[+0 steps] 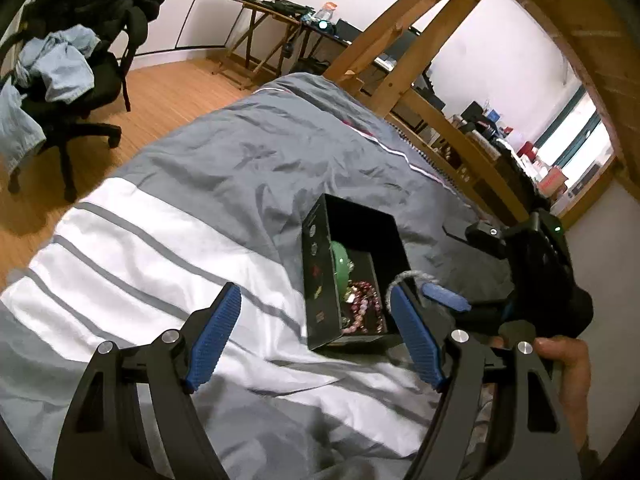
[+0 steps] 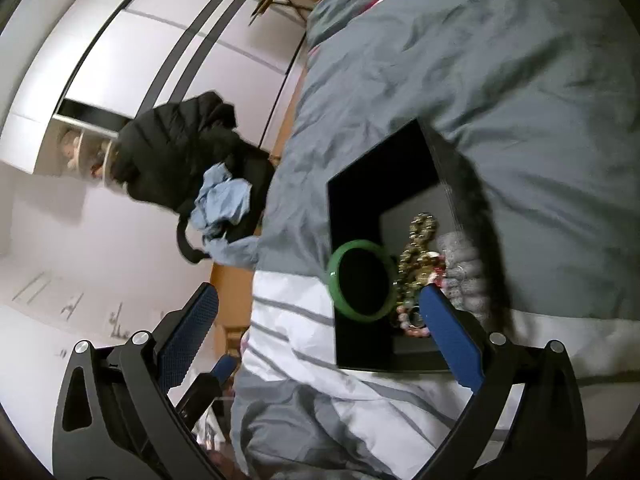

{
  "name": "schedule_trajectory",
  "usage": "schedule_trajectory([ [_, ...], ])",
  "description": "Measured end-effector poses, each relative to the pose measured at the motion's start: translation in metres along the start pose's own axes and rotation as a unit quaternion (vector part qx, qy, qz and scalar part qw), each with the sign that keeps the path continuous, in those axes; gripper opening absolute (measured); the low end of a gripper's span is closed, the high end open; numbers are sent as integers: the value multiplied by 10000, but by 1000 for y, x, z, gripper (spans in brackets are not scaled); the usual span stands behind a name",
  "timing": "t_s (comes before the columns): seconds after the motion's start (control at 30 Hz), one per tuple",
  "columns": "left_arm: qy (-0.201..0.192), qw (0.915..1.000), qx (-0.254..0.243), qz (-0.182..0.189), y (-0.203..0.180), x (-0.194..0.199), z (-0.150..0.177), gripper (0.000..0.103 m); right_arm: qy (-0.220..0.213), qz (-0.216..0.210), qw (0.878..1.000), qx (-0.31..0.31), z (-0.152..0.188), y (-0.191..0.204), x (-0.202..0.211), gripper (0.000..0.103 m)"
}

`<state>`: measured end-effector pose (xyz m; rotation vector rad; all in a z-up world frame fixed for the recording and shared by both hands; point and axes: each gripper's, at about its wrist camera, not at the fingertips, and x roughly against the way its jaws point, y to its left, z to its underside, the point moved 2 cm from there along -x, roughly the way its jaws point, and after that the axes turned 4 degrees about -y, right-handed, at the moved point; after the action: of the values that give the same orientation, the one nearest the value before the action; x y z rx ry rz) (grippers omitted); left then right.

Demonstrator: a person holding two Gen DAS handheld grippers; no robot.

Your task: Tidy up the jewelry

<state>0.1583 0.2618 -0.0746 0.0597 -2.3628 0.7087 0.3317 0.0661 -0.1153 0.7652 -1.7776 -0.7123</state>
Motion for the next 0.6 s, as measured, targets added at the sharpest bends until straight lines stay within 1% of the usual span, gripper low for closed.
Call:
schedule_trajectory([
  [0.07, 6, 10000, -57, -32, -2, 1, 1, 75, -2, 76, 9999, 79, 7, 0, 4, 99],
  [0.17, 42, 9999, -138, -28, -9, 2, 3, 75, 9, 73, 9998, 191, 17, 2, 10, 99],
  [0.23, 72, 9996, -240, -89, -15, 1, 4, 75, -4, 187, 9992, 355, 25, 4, 17, 99],
  [0.3, 88, 9993, -338, -138, -19, 3, 6, 76, -112, 217, 9980, 583, 32, 9, 28, 99],
  [0.4, 78, 9987, -470, -183, -27, 11, 9, 82, -307, 308, 9958, 803, 39, 14, 49, 99],
  [0.47, 64, 9981, -567, -218, -32, 18, 12, 84, -491, 512, 9931, 938, 45, 15, 68, 99],
  [0.53, 76, 9972, -692, -272, -37, 23, 15, 85, -572, 857, 9881, 1140, 52, 18, 84, 99],
  [0.57, 85, 9967, -743, -302, -40, 25, 16, 85, -597, 1088, 9837, 1305, 56, 21, 89, 99],
  [0.6, 103, 9963, -784, -341, -43, 27, 18, 85, -631, 1374, 9763, 1550, 61, 25, 93, 99],
])
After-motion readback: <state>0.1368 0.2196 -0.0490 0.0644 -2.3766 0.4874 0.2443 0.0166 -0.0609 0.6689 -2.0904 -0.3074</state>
